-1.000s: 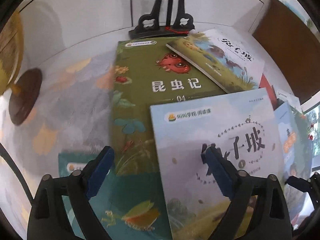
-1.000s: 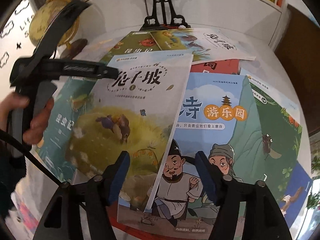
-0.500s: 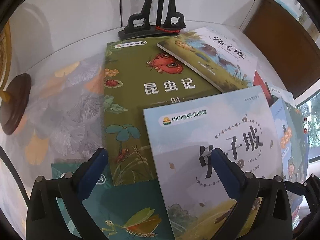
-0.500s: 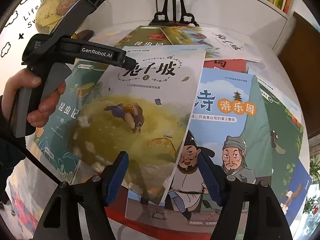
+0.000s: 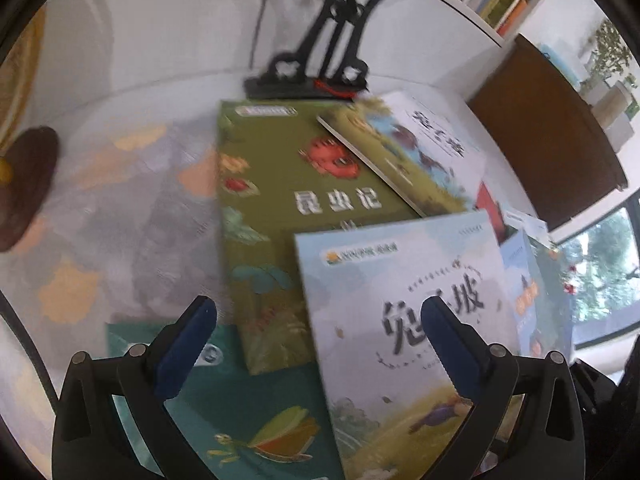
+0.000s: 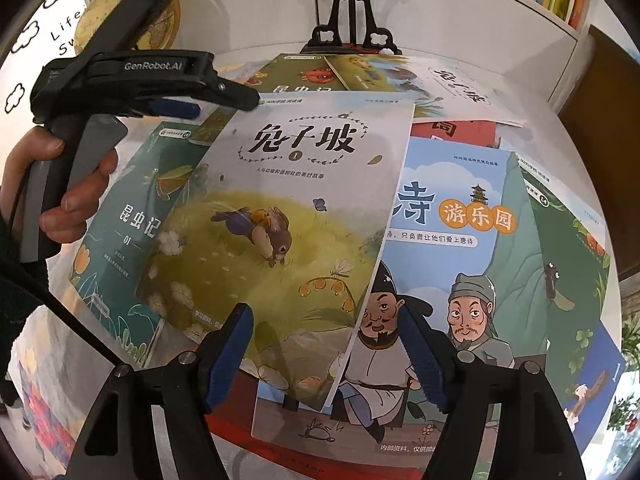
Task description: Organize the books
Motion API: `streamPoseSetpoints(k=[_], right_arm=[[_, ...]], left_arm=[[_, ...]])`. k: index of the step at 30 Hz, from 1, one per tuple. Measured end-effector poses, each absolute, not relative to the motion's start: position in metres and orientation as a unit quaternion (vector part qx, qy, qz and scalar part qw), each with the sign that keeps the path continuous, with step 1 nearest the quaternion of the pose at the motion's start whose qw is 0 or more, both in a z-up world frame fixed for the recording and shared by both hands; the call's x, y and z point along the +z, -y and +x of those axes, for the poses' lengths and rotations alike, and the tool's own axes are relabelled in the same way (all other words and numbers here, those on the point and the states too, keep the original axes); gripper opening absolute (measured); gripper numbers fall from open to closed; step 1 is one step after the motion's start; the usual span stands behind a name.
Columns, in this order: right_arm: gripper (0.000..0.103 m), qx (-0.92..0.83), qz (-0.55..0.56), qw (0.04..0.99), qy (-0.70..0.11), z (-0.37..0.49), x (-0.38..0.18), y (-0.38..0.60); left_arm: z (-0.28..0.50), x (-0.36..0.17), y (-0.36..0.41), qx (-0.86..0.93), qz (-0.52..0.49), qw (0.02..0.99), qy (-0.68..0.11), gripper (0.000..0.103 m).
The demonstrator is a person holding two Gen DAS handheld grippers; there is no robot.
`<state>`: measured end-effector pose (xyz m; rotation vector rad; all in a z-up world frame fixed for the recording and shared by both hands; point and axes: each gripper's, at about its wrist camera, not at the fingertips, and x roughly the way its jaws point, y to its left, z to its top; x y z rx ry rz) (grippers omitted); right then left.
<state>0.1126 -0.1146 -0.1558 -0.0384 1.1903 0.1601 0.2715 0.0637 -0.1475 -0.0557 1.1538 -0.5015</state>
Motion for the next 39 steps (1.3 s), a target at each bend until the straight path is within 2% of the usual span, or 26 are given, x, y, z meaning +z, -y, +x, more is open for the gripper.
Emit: streamPoseSetpoints(k=[11, 14, 18, 21, 24, 28, 31, 34, 39], right_arm=[[0.073, 0.077, -0.021, 0.826, -0.558, 0.112, -0.156, 0.115], [0.074, 0.079, -0.019, 0.827, -0.556, 0.111, -0.157, 0.115], [0.079, 0.08, -0.009, 0.829, -0.554, 0.109, -0.157, 0.118], [0.079, 0.085, 0.005, 0.831, -0.549, 0.108, -0.156, 0.123], [0.079, 0.092, 0.032, 0.833, -0.544, 0.108, -0.154, 0.13], [0.08, 0.095, 0.045, 0.838, -0.536, 0.107, -0.154, 0.132], [0.08, 0.094, 0.05, 0.841, -0.531, 0.106, -0.154, 0.134], [0.08, 0.096, 0.064, 0.842, -0.527, 0.106, -0.154, 0.137], [0.08, 0.098, 0.099, 0.841, -0.523, 0.106, -0.153, 0.145]], left_arm=[[0.28, -0.154, -0.036, -0.327, -0.052, 0.761, -0.557, 0.102], [0.271, -0.152, -0.028, -0.367, -0.062, 0.738, -0.562, 0.098], [0.253, -0.149, -0.03, -0.391, -0.104, 0.724, -0.558, 0.097], [0.247, -0.155, -0.053, -0.398, -0.196, 0.701, -0.558, 0.096], [0.233, -0.158, -0.075, -0.404, -0.266, 0.681, -0.55, 0.085], [0.209, -0.16, -0.076, -0.416, -0.292, 0.663, -0.549, 0.067], [0.183, -0.164, -0.067, -0.415, -0.282, 0.658, -0.562, 0.066], [0.157, -0.172, -0.061, -0.404, -0.277, 0.652, -0.579, 0.055], [0.115, -0.183, -0.072, -0.38, -0.332, 0.631, -0.588, 0.047]])
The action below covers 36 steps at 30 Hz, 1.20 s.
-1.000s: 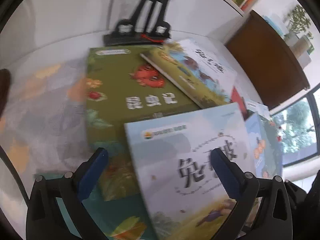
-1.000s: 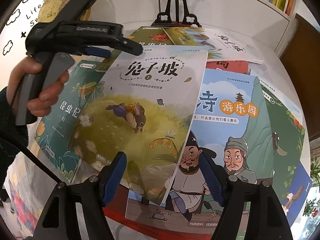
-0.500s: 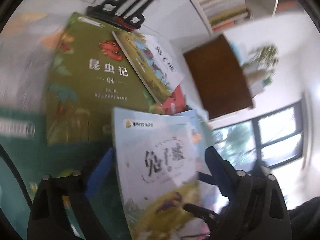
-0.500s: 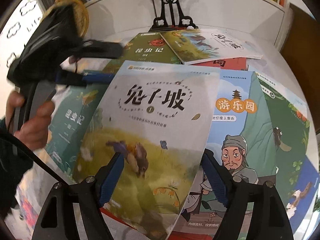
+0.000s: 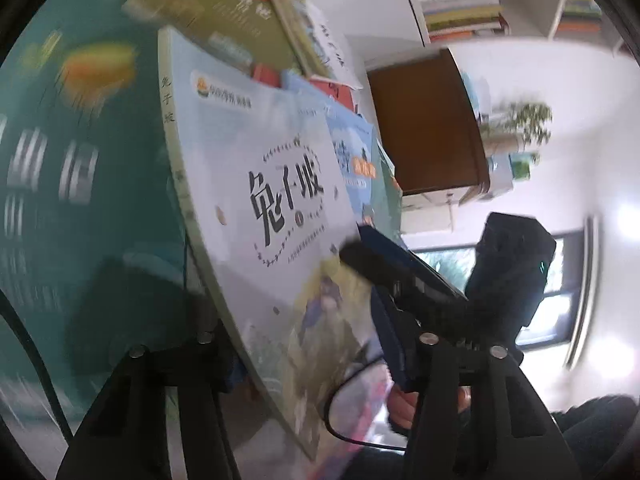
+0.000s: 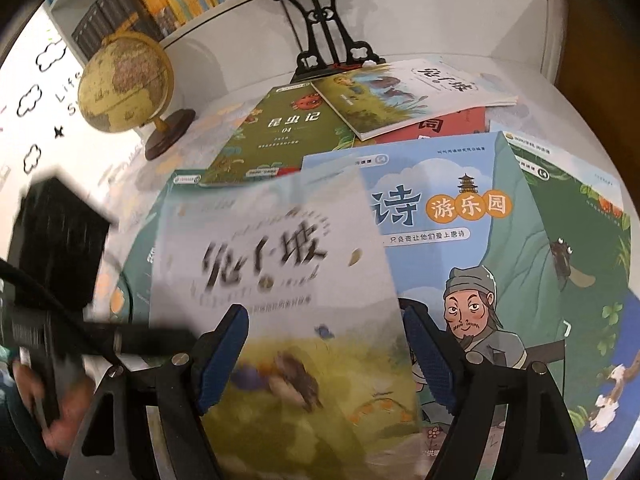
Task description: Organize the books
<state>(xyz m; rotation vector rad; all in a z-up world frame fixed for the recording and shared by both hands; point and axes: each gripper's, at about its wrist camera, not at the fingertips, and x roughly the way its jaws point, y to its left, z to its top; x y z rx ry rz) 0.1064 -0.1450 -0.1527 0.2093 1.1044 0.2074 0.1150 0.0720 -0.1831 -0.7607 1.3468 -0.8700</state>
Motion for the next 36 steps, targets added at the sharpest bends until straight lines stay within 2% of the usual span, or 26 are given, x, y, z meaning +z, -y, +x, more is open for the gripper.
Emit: streamPoseSetpoints(k=[4, 9, 14, 16, 19, 24, 28, 31, 34, 36], right_arm=[[0.079, 0.103, 0.127, 0.831, -0.532, 0.106, -0.152, 0.148], [0.079, 0.172, 0.189, 0.782, -0.569, 0.078, -0.153, 0.168], [0.079, 0.203, 0.284, 0.738, -0.578, 0.034, -0.17, 0.188], [0.064, 0.187, 0.288, 0.73, -0.592, 0.018, -0.182, 0.187], [0.051, 0.175, 0.271, 0.725, -0.609, -0.005, -0.192, 0.18], [0.047, 0.163, 0.223, 0.762, -0.586, -0.032, -0.187, 0.166], [0.028, 0.137, 0.185, 0.787, -0.572, -0.041, -0.184, 0.157], [0.02, 0.137, 0.202, 0.787, -0.567, -0.033, -0.18, 0.156], [0.02, 0.185, 0.261, 0.771, -0.551, -0.029, -0.171, 0.167], [0.02, 0.214, 0.29, 0.762, -0.538, -0.029, -0.166, 0.168]], left_arm=[[0.106, -0.183, -0.078, -0.359, -0.37, 0.632, -0.578, 0.038], [0.129, -0.178, -0.086, -0.379, -0.436, 0.593, -0.561, 0.038], [0.122, -0.178, -0.062, -0.369, -0.371, 0.602, -0.603, 0.038], [0.115, -0.189, -0.059, -0.357, -0.374, 0.593, -0.617, 0.038], [0.104, -0.202, -0.061, -0.337, -0.383, 0.588, -0.627, 0.038], [0.1, -0.207, -0.062, -0.334, -0.405, 0.58, -0.623, 0.041], [0.093, -0.202, -0.062, -0.336, -0.383, 0.589, -0.627, 0.041], [0.087, -0.193, -0.061, -0.329, -0.351, 0.611, -0.628, 0.048], [0.08, -0.182, -0.056, -0.305, -0.283, 0.646, -0.64, 0.05], [0.075, -0.181, -0.058, -0.306, -0.288, 0.648, -0.635, 0.05]])
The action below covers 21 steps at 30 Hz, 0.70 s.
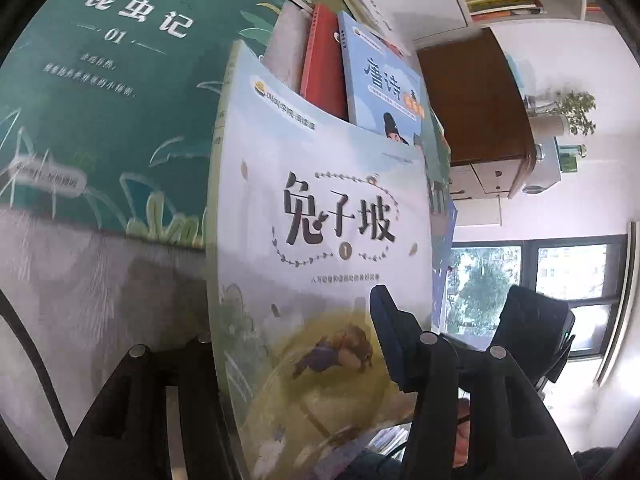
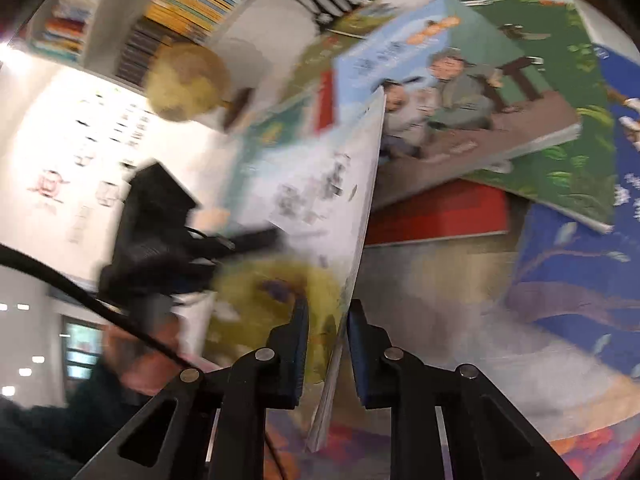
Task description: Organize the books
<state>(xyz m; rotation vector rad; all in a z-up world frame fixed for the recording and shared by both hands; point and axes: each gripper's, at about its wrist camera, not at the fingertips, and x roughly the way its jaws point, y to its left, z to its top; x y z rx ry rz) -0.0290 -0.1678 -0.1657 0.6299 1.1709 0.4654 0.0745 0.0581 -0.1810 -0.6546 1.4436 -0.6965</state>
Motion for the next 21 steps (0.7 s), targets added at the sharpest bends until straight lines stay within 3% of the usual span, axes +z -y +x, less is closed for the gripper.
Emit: streamPoseSetpoints(k=[7, 11, 21], right_arm=[[0.02, 0.206, 0.282, 0.736, -0.58, -0.023, -0.194, 0.143], [0.02, 0.221, 0.237, 0.758, -0.565, -0.02, -0.171, 0.125], [0.02, 0.262, 0.18, 0.778, -0.542, -0.008, -0.132, 0.064]], left_arm=[[0.059, -0.179, -0.071, -0.294, -0.306, 0.653, -0.627, 0.05], [0.045, -0.156, -0.073, -0.273, -0.237, 0.701, -0.615, 0.05], [0.036, -0.098, -0.127, -0.245, -0.206, 0.765, -0.559, 0.05]])
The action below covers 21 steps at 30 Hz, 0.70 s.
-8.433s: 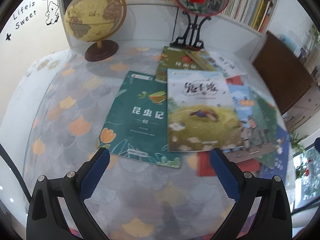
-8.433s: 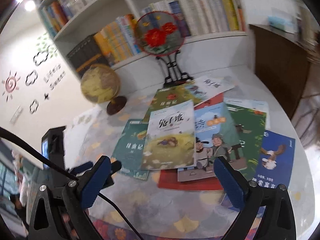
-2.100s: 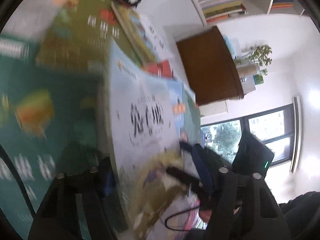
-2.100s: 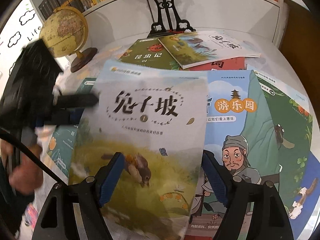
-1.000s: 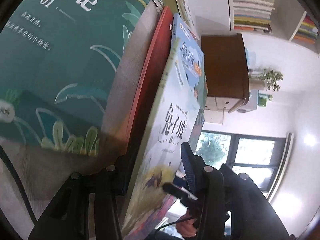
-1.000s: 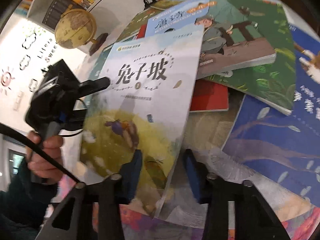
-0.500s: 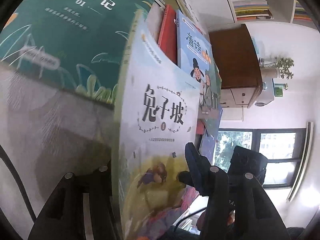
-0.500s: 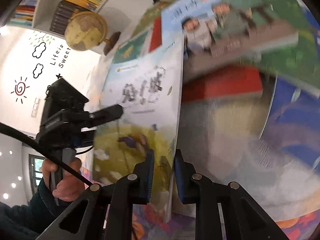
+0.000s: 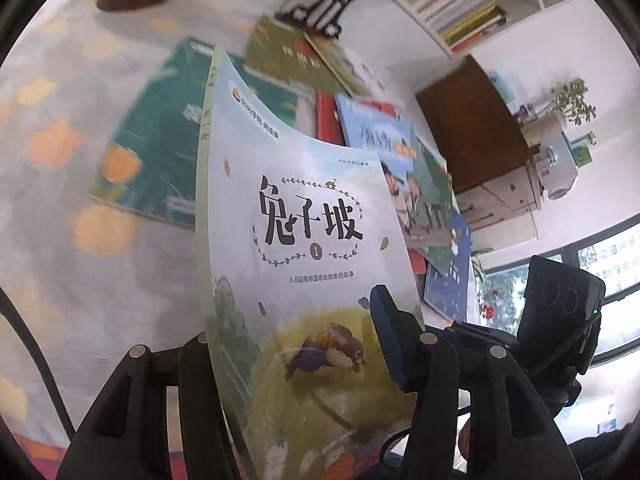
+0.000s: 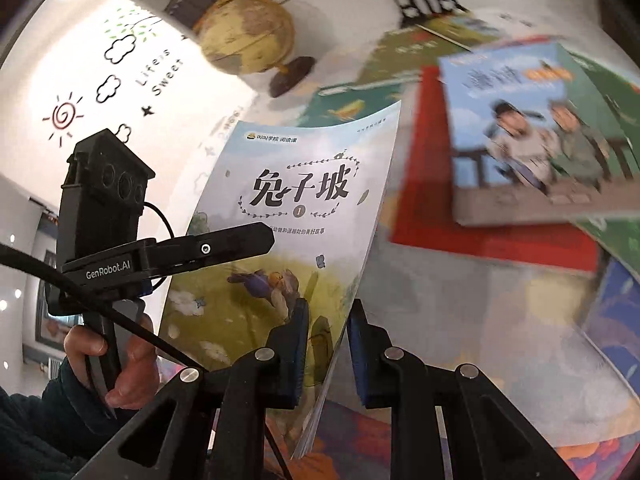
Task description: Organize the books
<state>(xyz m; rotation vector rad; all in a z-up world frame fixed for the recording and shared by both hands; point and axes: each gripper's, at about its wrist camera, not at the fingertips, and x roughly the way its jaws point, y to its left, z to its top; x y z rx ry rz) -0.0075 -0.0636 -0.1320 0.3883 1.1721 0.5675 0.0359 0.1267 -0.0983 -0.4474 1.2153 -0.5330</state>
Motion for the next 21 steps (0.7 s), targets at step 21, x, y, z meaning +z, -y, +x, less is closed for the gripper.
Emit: streamPoseSetpoints(k=[21], right_arm=[[0.023, 0.333, 0.143, 0.781, -0.508, 0.09, -0.084, -0.138]], left_arm=[[0.106, -0.066, -0.345, -0.185, -0.22, 0.816, -0.501, 0.05]])
